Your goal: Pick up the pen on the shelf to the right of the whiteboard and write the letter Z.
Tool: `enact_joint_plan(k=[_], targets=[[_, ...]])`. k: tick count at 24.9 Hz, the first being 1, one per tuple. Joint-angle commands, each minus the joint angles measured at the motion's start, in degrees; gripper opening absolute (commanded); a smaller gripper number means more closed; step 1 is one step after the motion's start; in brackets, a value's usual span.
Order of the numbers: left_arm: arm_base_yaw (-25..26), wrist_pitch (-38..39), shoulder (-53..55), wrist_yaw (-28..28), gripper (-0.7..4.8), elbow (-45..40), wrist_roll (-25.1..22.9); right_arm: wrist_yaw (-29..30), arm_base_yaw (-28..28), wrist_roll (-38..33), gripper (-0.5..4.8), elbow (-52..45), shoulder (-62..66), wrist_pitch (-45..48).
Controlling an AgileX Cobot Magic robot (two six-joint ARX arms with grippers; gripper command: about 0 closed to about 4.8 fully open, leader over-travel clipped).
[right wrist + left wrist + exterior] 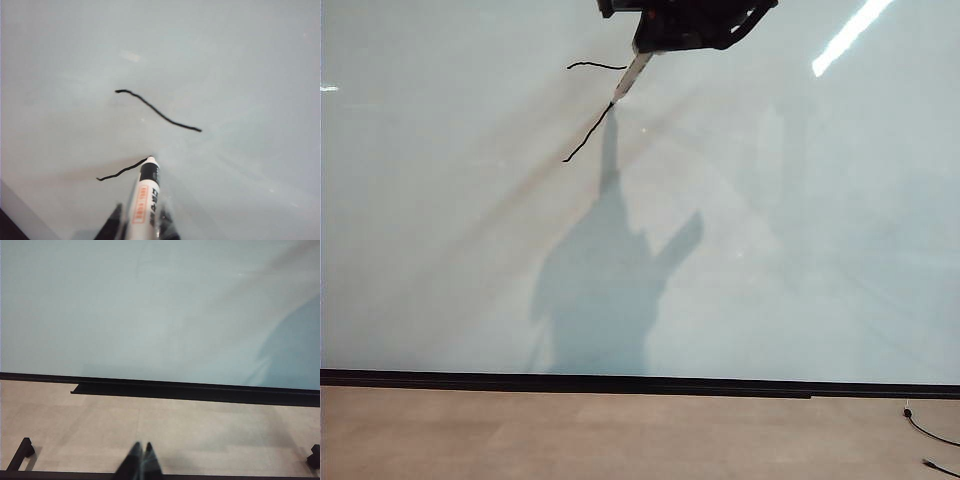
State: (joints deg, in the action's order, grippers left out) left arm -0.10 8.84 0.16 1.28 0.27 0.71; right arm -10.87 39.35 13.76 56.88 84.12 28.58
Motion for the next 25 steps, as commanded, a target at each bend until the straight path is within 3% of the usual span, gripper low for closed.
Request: enact_joint_plan(k=[1,25], targets=[[-0.02,-0.28,0.02,0.02,-0.04,0.11,-0.26,-4.02,-1.01,1.11,-0.09,0.48,-1.16,2.97],[-0.02,-0.28,0.02,0.02,-0.05,0.11,-0.26,-3.56,-1.55,1.97,-0.09,0.20,-6.12,-0.42]])
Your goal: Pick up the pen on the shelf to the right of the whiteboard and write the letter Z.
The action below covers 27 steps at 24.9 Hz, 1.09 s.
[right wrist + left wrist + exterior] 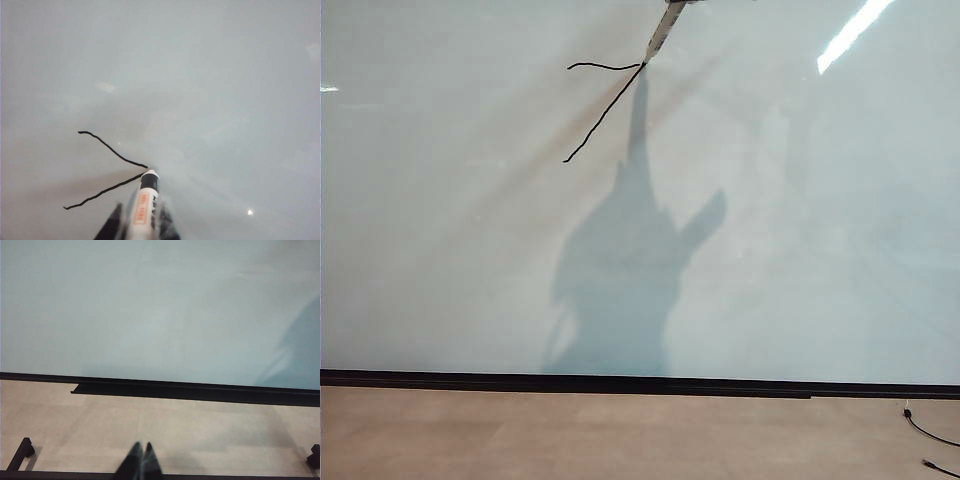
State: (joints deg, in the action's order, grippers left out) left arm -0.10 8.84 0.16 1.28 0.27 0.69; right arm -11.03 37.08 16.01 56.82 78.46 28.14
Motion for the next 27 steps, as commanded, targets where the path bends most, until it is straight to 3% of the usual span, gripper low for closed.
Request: enact_joint_plan(k=[1,3,5,9,21,23,27], targets=[[-0.02,-0.28,0.02,0.02,-0.05,0.11,-0.24,-3.85,1.95,-0.52,-0.09,-0.11,-0.63,0.02],[-0.02,-0.31,0.02,0.04,-0.05,0.11,-0.22,-5.38,5.03,-1.29,-0.09,-1.42,-0.63,0.85],[-0.02,-0.28,0.02,0.02,-0.05,0.11,-0.24,-7.26,8.79,-6.78,-0.09,-5.16,0.28,4.98],[-0.02,-0.31,0.02,0.02,-0.05,0.11,-0.24,-5.42,9.99,-10.40,-0.09,-8.24,4.61,13.09],[-0.02,-0.28,0.02,0.02,-0.05,0.11,-0.24,4.76,5.81,-18.99,-0.09,-7.98,20.31,30.88],[-0.02,-0.28,0.02,0.02,-0.05,0.11,-0.24,8.17,4.28,-19.67,-0.09,-7.37,21.24,32.57],[-0.02,-0.28,0.02,0.02,-0.05,0.11,-0.24,8.94,3.39,-20.09,-0.09,-5.79,21.27,30.77]])
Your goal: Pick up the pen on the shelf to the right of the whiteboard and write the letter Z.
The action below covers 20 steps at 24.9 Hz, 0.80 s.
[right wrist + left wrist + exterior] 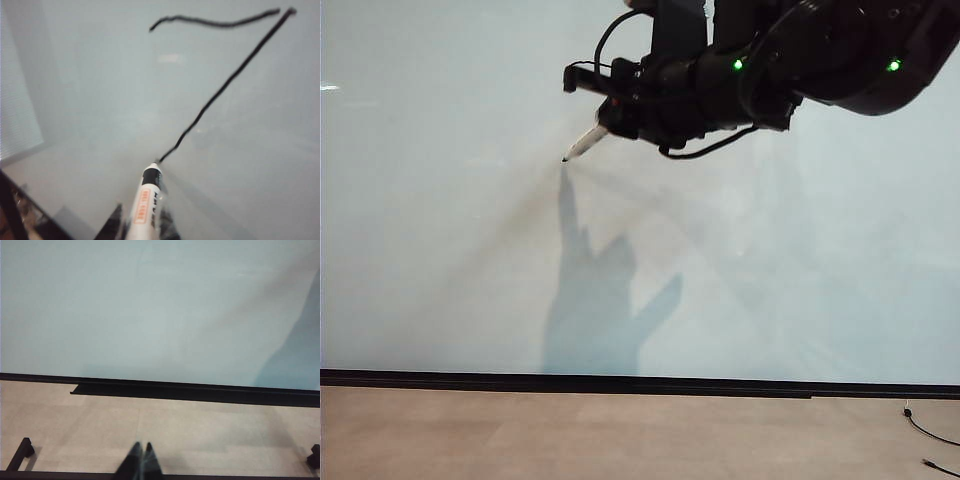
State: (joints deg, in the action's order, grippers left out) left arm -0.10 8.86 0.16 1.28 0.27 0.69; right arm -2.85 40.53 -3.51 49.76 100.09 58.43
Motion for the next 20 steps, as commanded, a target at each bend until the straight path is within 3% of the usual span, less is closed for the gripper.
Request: enact_joint_plan(k=[1,14,20], targets=[[-0.02,-0.31,0.02,0.02,-0.04,0.11,-0.24,0.92,-0.15,-0.57,-0.09,1.64,-0.37,0.20],[-0.02,-0.31,0.02,0.02,-0.05,0.11,-0.24,1.46,-0.44,-1.20,-0.09,2.60,-0.37,-2.93],[-0.02,-0.31,0.02,0.02,-0.05,0.11,-0.24,-1.27,-0.44,-1.25,-0.09,2.60,-0.39,-3.34]])
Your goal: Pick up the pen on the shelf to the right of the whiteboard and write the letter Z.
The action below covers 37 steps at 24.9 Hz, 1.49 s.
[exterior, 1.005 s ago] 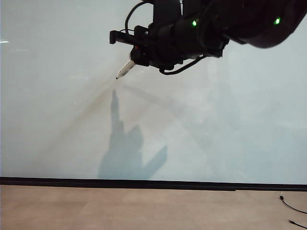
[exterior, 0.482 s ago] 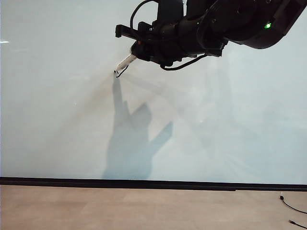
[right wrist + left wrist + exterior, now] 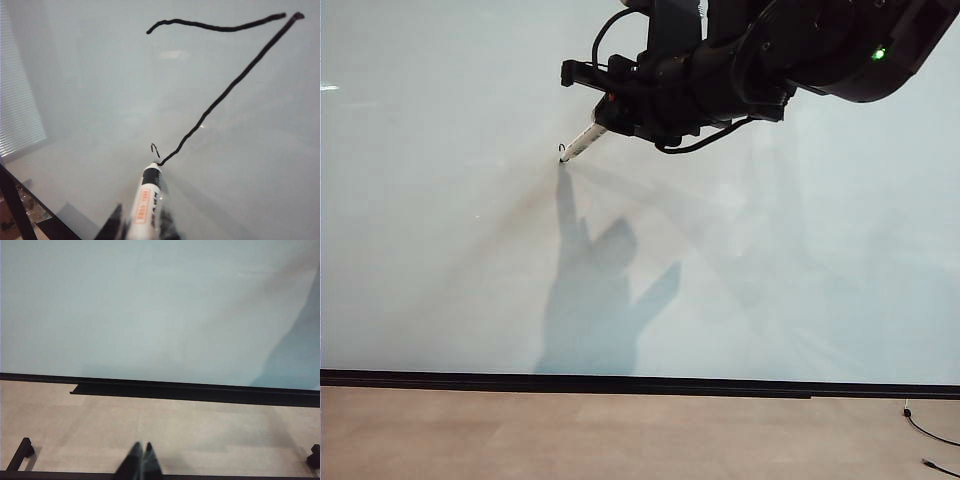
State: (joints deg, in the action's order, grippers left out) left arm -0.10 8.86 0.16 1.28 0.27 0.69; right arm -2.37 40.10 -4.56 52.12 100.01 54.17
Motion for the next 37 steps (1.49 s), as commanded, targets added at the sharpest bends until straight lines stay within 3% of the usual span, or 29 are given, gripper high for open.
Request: enact_joint_plan(k=[1,4,27,37], targets=[[-0.02,-0.31,0.02,0.02,-0.05,0.11,-0.24,-2.03,0.00,-0.20,-0.09,0.24,-0.31,0.92],[-0.02,-0.31,0.02,0.02,-0.04,0.11,-0.24,-4.13,0.00,-0.17,-0.09,0.22,-0.33,0.85],[-0.02,-0.33,0.02,0.02,-0.05,0.11,-0.24,-4.52,-1.84,0.50,-0.09,-2.49,-1.66,3.30],[-0.02,-0.31,0.02,0.02,-0.05,0.11,-0.24,-5.68,-4.74,1.62,-0.09,-9.09,-8.66,3.13]])
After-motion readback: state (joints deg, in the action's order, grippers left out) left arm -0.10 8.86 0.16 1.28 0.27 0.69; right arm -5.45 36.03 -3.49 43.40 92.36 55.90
